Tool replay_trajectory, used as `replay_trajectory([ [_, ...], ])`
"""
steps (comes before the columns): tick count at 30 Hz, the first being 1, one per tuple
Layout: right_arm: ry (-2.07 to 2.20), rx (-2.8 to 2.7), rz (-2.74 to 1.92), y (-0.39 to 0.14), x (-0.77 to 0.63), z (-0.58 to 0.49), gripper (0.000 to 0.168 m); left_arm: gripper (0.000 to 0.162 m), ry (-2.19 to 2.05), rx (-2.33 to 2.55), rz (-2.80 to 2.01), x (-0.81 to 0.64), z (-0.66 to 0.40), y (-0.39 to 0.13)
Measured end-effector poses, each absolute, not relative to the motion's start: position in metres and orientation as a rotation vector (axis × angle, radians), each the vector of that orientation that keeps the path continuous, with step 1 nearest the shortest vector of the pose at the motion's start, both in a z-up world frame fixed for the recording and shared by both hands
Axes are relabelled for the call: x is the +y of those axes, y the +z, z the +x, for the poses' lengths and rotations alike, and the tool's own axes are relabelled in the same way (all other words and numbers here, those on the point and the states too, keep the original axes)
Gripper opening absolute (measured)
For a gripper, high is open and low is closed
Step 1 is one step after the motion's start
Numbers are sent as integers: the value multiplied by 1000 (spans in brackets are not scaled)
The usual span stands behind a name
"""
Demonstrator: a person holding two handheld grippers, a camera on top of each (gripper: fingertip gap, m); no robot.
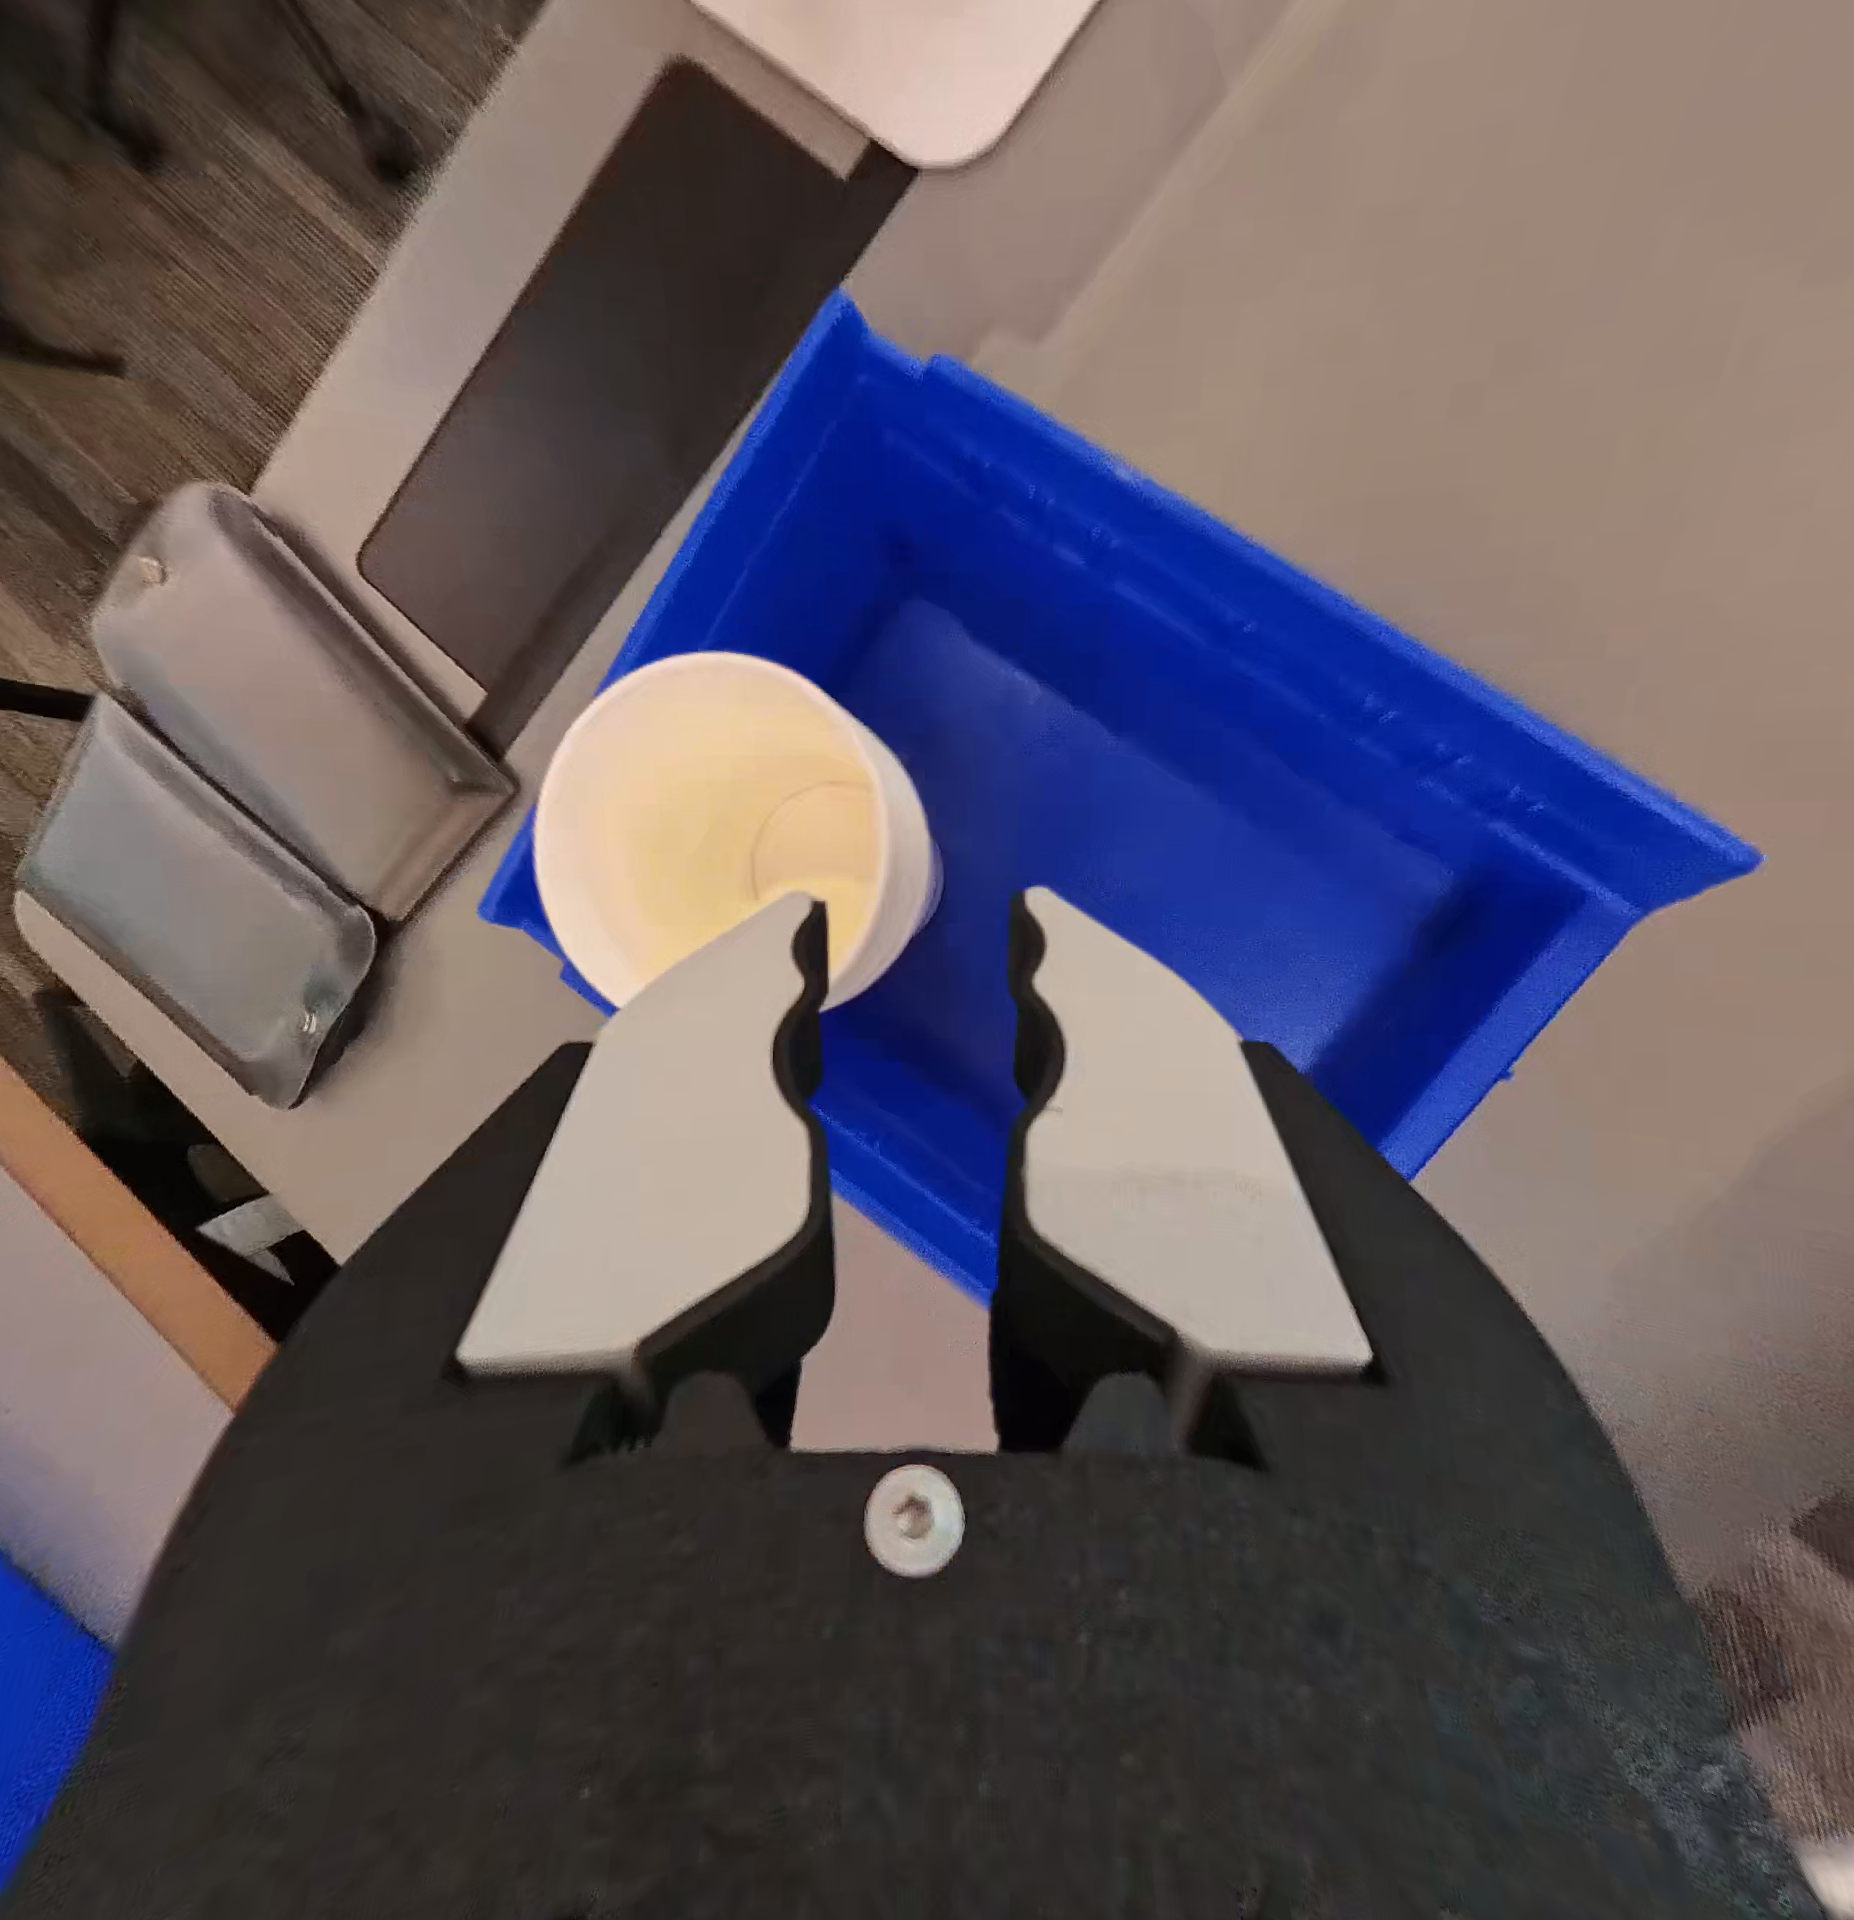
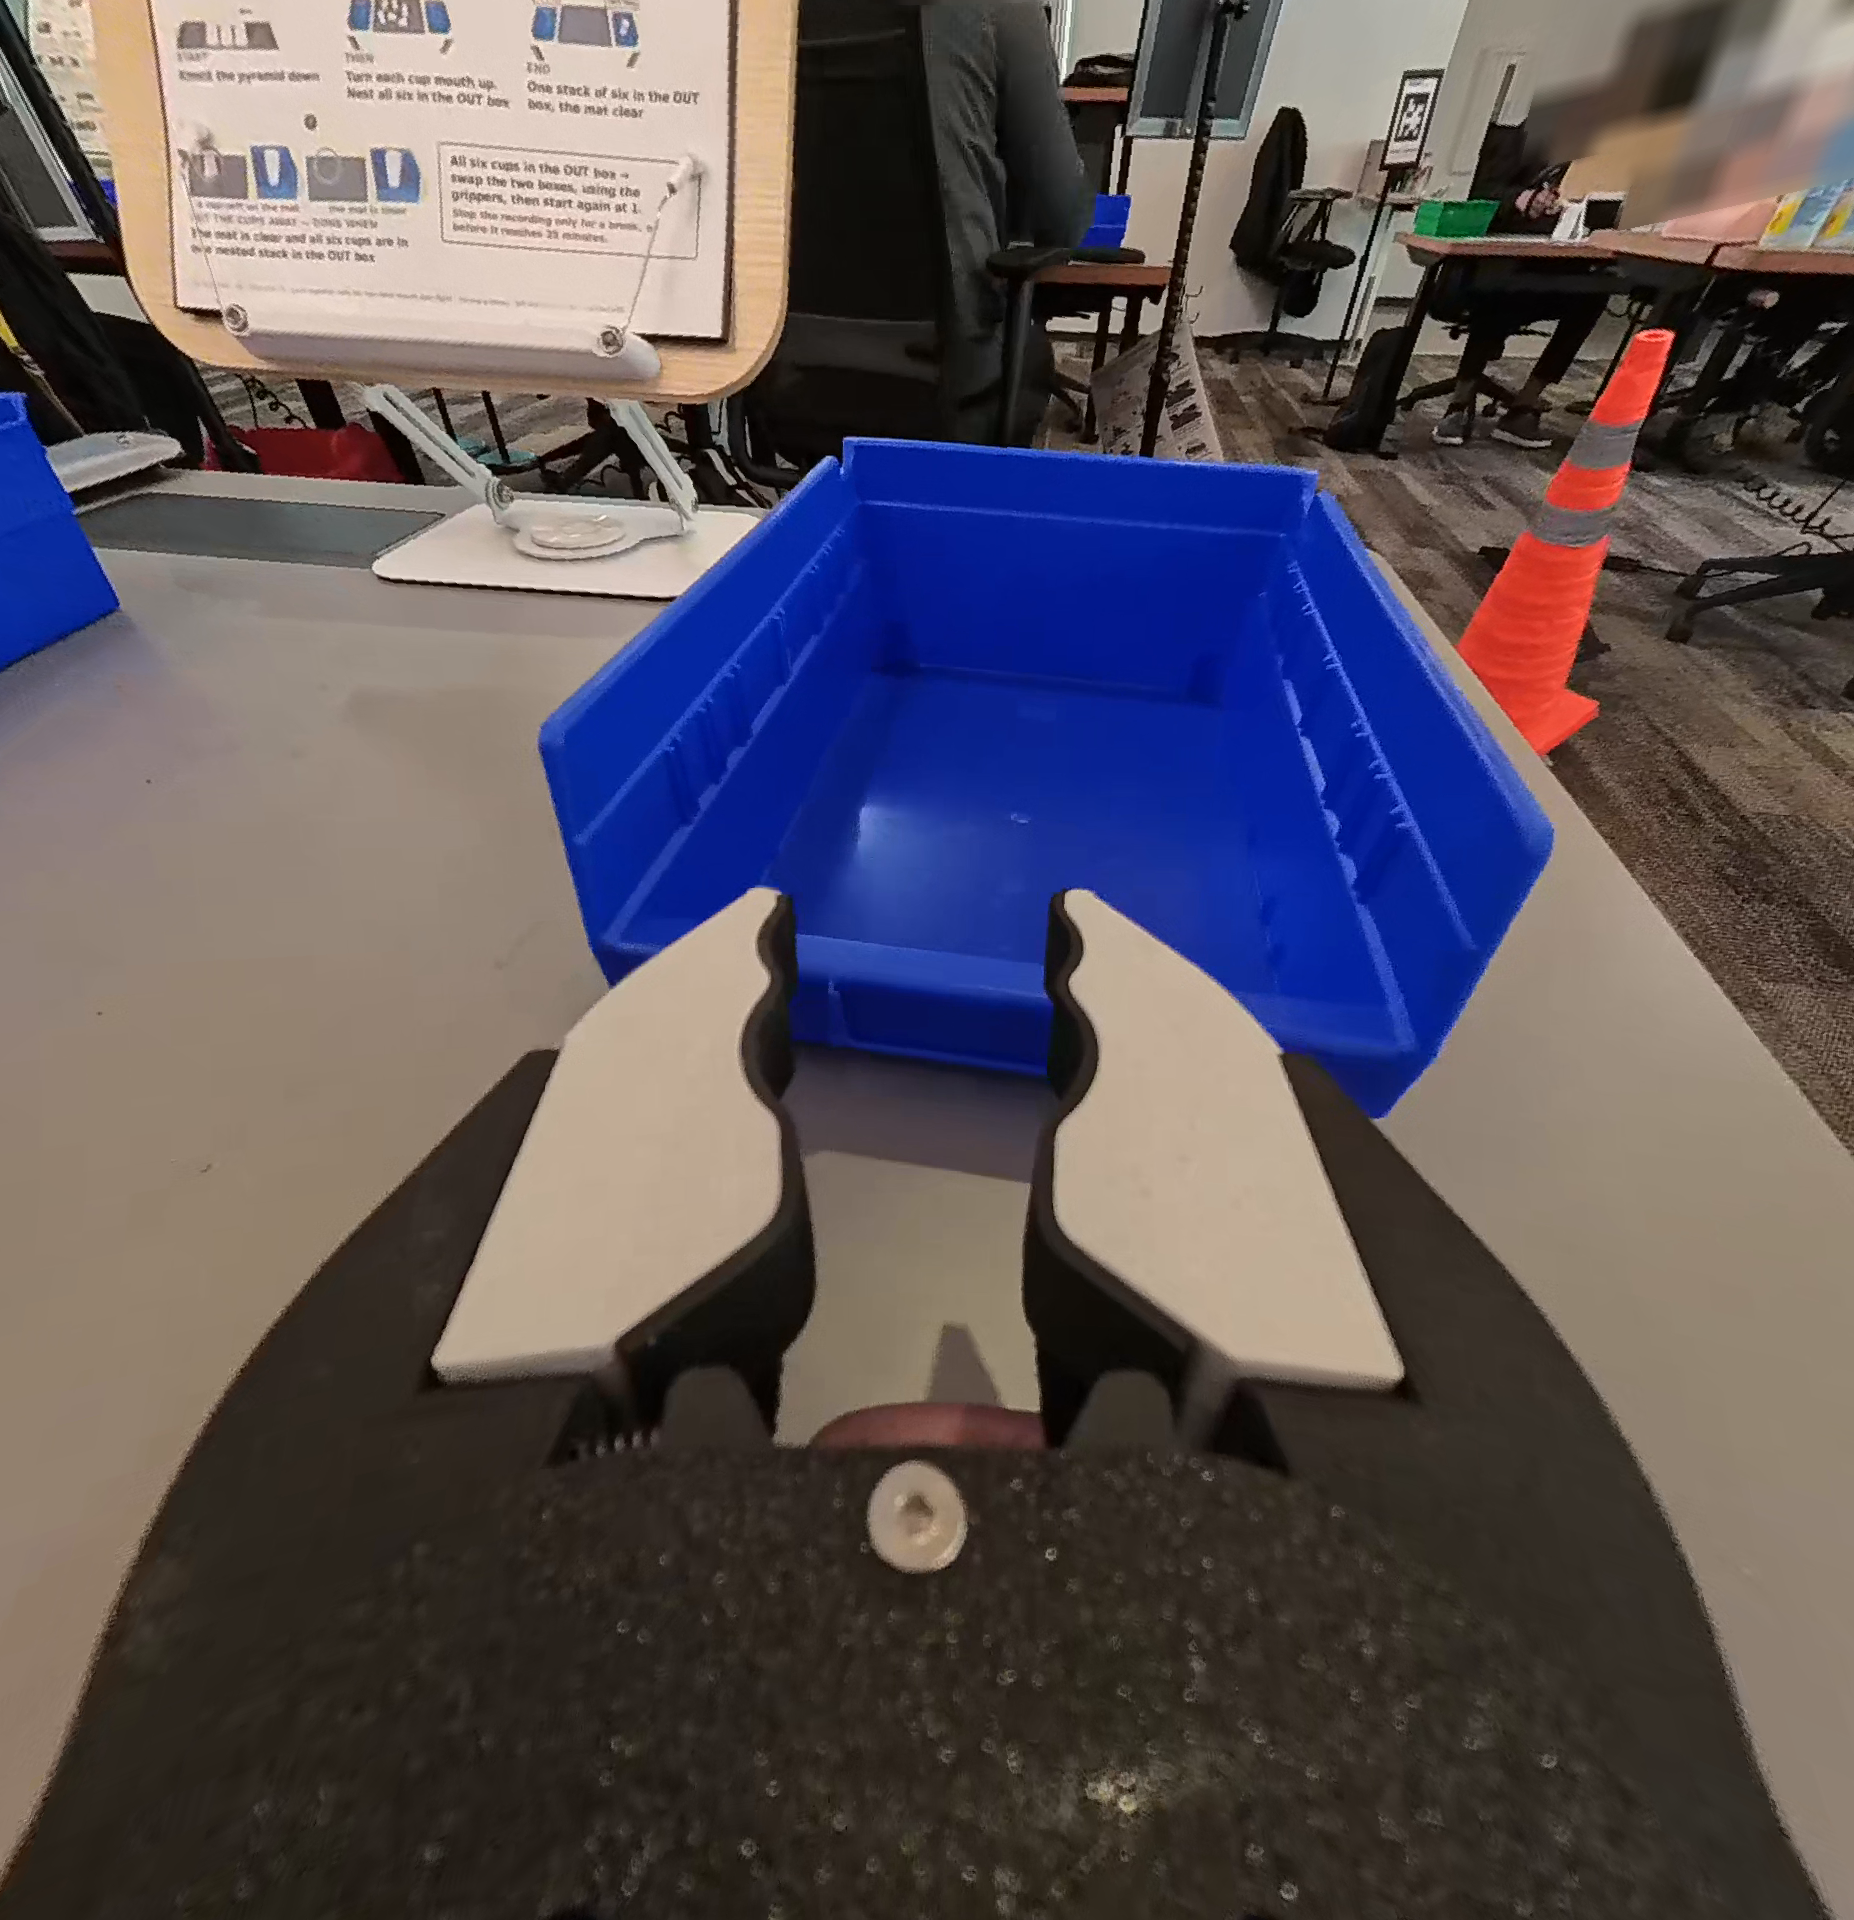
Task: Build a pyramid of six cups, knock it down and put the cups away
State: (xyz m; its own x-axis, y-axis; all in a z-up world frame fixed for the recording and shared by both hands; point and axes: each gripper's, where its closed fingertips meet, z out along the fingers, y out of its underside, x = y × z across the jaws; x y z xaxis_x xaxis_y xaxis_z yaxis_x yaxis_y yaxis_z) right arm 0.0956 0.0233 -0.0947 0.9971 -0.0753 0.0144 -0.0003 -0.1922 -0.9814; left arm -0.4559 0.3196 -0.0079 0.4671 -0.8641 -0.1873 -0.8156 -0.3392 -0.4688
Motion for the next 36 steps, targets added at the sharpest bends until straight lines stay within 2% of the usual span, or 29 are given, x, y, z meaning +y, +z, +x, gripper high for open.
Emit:
replay_trajectory([
  [7,-50,70,-1783,-100,23,97,45,25,-110,1577,-2325,336,-461,-33],
  [17,-34,55,-1806,-105,24,93,43,16,-111,1606,-2353,336,-462,-43],
  [22,-44,48,-1812,-105,24,93,42,17,-119,1603,-2379,339,-462,-49],
  [26,-40,60,-1813,-105,23,95,42,3,-133,1623,-2375,338,-459,-49],
  [36,-25,52,-1826,-108,24,92,41,3,-124,1654,-2389,335,-458,-47],
])
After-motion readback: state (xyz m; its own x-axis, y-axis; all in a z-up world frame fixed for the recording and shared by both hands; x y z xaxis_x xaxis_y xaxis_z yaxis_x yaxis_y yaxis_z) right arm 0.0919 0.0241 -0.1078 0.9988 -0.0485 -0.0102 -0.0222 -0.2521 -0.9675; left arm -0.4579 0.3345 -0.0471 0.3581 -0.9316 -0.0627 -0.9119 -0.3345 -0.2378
